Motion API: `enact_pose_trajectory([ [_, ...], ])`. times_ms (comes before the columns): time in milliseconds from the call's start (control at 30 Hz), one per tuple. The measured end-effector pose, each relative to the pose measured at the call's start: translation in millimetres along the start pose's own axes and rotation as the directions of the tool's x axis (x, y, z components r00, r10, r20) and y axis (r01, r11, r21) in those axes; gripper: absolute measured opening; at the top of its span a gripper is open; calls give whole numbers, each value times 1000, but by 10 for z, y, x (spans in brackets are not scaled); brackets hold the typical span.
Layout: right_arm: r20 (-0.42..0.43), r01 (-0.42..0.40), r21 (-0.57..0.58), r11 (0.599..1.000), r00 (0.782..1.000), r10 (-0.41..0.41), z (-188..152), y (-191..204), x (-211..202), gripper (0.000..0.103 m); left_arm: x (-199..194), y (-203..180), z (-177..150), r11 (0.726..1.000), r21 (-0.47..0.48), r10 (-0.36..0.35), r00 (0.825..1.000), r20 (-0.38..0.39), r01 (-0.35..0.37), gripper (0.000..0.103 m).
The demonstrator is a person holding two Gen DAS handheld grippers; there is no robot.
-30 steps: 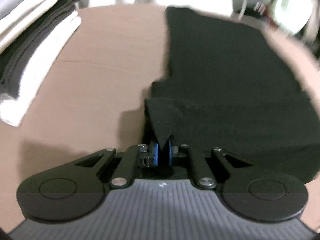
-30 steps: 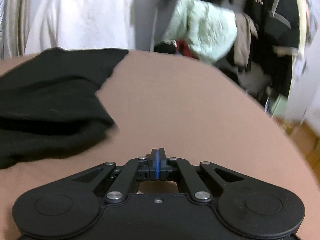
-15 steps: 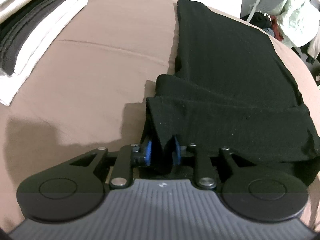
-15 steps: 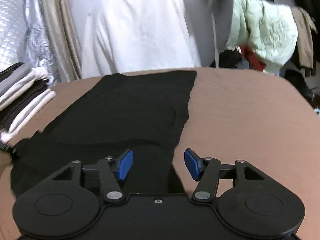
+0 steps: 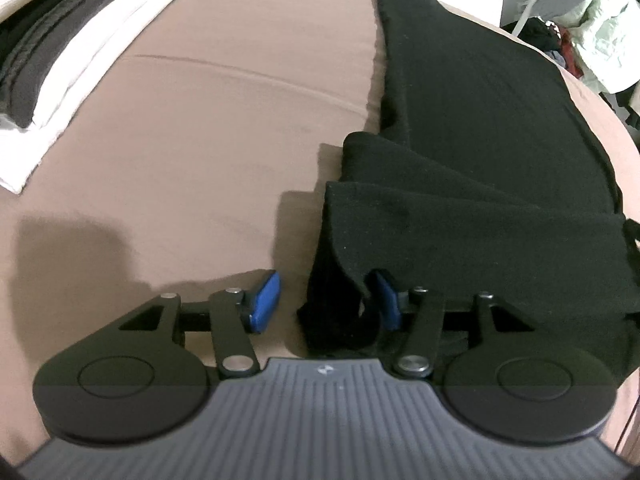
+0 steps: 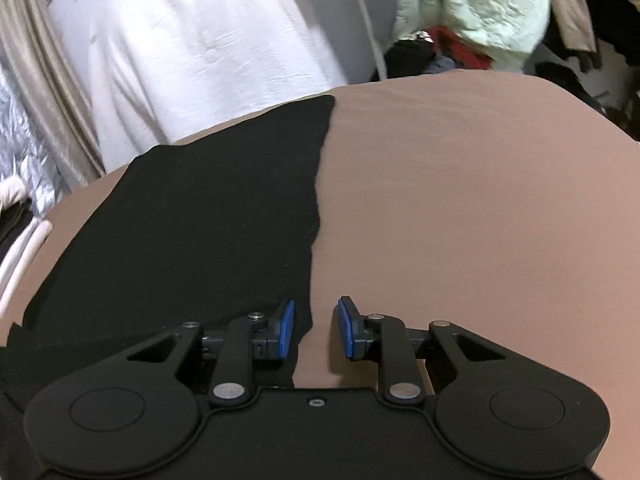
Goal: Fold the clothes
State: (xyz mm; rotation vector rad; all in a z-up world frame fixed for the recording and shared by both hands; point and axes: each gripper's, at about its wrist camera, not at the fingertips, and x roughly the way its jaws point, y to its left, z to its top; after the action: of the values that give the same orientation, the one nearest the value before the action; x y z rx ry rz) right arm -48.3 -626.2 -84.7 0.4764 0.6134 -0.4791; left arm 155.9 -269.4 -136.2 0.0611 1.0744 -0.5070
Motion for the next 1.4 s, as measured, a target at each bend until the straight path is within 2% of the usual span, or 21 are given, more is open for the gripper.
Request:
enact_pose_trajectory([
  [100,32,125,-48,991,992,-124,-87,49,-176,28,-31,45,9,1000,-25,-16,1000,5,17,52],
  [133,44,158,-56,986,987,-156,-118,53,-238,34,-55,69,12,999,-40,-26,1000,11,26,52],
  [167,51,105,7,994,993,-105,-163,-53,-322,37,-77,95,14,998,-58,-35,999,18,36,52],
  [200,61,-17,111,994,998,10,-240,-209,-385,42,-90,132,16,995,-83,-43,999,23,45,53],
  [233,78,-134,214,968,990,120,-319,-364,-443,54,-90,183,15,992,-117,-51,998,22,54,53],
  [267,70,-203,321,925,979,191,-419,-497,-461,55,-89,233,15,987,-151,-59,998,22,62,54],
  [367,84,-245,387,889,969,231,-628,-594,-607,55,-65,379,-4,966,-245,-79,997,13,80,54],
  [467,74,-264,377,888,964,255,-770,-561,-770,61,-24,450,-17,946,-300,-130,991,6,126,55],
  [600,57,-356,445,822,927,371,-975,-558,-778,63,68,418,-75,931,-318,-196,980,-22,179,70],
  [700,49,-373,426,824,919,391,-1043,-458,-705,63,77,364,-74,934,-308,-196,980,-18,181,76],
  [800,40,-370,410,833,920,389,-1076,-350,-708,67,60,346,-92,928,-336,-169,986,8,161,77],
  [933,48,-411,469,782,896,442,-1080,-311,-666,69,-114,257,-90,951,-290,-91,994,67,106,77],
  [1000,59,-427,506,750,884,464,-1066,-277,-562,70,-203,208,-102,961,-256,-88,993,81,106,77],
  [1067,56,-435,514,739,877,477,-1086,-246,-536,71,-187,201,-179,957,-257,-126,990,59,137,77],
  [1133,54,-421,502,755,887,458,-1088,-144,-510,71,-152,207,-261,947,-269,-171,985,32,173,77],
  [1200,52,-406,490,771,897,439,-1089,-43,-484,72,-42,270,-364,916,-328,-247,969,-7,231,78],
  [1300,50,-383,473,793,911,410,-1091,106,-447,74,-50,263,-357,903,-340,-275,961,16,264,80],
  [1333,54,-366,480,797,919,390,-1094,124,-461,74,-40,270,-351,885,-358,-306,952,30,296,80],
  [1367,61,-344,501,794,929,364,-1099,139,-469,73,-10,279,-353,860,-385,-344,938,43,334,79],
  [1400,67,-322,521,790,939,339,-1103,152,-475,72,23,284,-354,837,-406,-379,924,56,368,66],
])
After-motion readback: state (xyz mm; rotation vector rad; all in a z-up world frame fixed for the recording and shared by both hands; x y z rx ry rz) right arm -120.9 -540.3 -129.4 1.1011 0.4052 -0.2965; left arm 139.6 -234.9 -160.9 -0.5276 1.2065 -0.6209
